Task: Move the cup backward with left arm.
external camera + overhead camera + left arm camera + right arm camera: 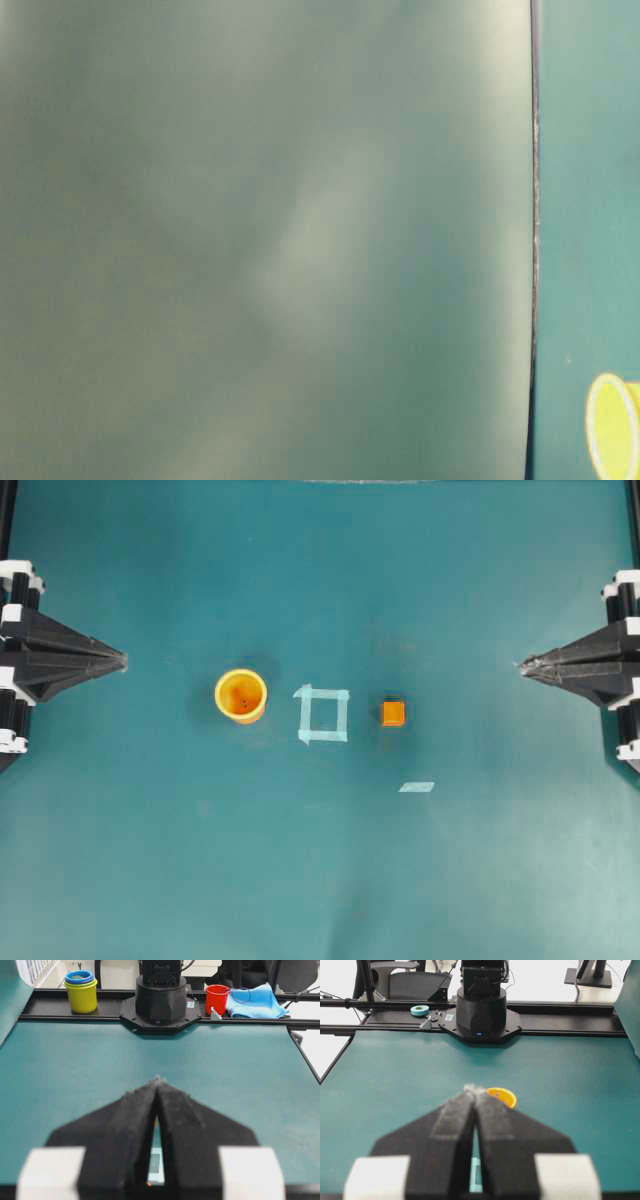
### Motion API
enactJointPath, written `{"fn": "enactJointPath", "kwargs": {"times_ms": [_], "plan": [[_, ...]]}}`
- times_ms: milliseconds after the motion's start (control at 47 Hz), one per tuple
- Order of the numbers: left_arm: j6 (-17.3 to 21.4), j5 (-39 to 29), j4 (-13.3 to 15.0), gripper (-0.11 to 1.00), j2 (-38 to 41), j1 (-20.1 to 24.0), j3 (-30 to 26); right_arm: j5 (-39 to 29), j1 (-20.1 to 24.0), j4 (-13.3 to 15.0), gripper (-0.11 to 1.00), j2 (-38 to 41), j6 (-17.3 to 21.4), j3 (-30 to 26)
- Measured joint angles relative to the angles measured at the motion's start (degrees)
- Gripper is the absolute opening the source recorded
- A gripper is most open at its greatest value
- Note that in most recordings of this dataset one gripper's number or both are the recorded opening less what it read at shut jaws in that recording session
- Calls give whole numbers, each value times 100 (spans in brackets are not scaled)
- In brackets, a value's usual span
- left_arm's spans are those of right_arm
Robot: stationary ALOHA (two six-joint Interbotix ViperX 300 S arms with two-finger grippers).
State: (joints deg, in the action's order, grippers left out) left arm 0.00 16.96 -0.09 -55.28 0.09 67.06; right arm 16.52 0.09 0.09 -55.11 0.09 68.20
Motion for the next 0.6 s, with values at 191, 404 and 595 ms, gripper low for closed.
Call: {"fn": "enactJointPath", "kwargs": {"times_ms": [191,404,595], "plan": [[-35,-545,0,0,-9,-9,9,-246,0,-9,0,97,26,-70],[-35,-650,0,0,-26,-9,9,-396,0,0,0,158,26,-105],[-35,-668,0,0,18,-9,9,-396,0,0,0,167,26,-105]]}}
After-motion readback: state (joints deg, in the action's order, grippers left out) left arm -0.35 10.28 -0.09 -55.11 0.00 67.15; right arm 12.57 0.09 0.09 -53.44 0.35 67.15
